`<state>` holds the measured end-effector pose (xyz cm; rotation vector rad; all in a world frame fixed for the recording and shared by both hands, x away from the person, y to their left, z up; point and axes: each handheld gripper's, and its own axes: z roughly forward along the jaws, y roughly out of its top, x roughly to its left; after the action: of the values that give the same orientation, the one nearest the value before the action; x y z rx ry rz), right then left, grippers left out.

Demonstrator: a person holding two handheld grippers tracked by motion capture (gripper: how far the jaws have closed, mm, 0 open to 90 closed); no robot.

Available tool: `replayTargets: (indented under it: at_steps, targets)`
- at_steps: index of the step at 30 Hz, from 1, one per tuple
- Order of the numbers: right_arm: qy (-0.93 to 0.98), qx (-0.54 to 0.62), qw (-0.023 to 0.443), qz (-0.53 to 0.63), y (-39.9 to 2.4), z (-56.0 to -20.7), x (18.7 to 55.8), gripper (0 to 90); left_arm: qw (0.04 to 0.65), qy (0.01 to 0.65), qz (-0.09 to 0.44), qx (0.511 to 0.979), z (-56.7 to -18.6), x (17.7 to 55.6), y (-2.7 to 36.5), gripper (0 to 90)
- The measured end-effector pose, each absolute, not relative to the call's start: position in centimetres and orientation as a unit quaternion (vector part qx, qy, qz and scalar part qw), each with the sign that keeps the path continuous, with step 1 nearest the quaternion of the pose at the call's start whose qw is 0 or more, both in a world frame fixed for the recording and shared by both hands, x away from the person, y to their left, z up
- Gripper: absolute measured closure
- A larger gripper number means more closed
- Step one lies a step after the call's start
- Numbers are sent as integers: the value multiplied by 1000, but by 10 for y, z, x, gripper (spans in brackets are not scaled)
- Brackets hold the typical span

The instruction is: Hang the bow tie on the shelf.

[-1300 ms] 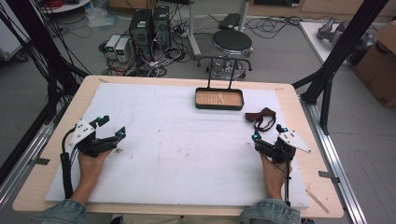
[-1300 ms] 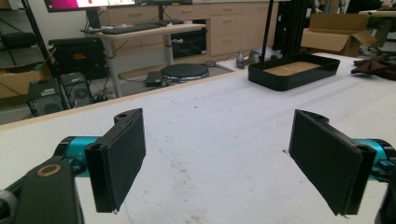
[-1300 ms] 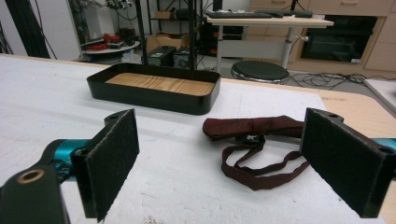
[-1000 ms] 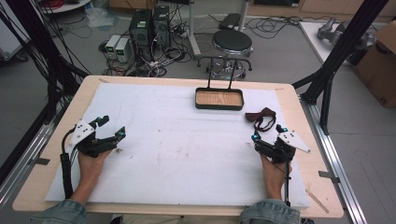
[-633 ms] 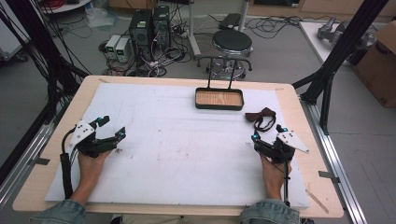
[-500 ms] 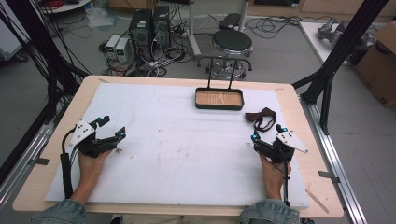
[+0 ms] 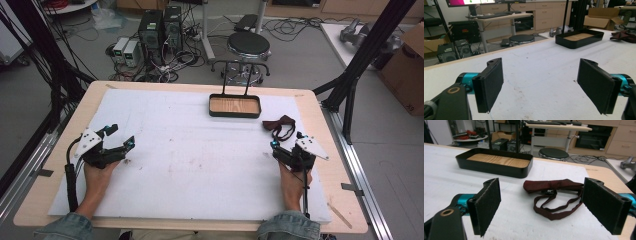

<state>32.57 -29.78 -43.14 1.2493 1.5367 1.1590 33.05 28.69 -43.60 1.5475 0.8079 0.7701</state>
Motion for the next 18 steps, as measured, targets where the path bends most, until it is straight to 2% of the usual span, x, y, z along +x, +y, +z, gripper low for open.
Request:
replayTargets:
  at_steps: [4, 14, 18]
  targets:
    - [609, 503, 419, 448, -300, -429, 336, 160, 580, 345, 328, 661, -436, 331, 287, 216]
    - [576, 564, 400, 436, -313, -436, 356, 165, 578, 341, 331, 664, -436, 330, 286, 226]
    - [577, 565, 403, 431, -308, -431, 366, 202, 577, 341, 332, 664, -436, 331, 285, 227]
